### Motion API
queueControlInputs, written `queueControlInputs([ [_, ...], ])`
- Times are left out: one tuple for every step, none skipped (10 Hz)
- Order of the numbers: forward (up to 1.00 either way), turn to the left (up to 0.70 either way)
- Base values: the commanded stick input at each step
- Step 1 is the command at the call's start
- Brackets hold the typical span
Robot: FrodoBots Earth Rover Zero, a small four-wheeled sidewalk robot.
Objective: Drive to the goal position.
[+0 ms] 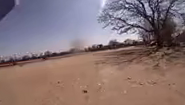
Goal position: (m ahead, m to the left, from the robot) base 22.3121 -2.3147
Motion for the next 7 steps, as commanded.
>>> queueControlInputs([
  [1.00, 0.00],
  [1.00, 0.00],
  [1.00, 0.00],
  [1.00, 0.00],
  [1.00, 0.00],
  [1.00, 0.00],
  [1.00, 0.00],
])
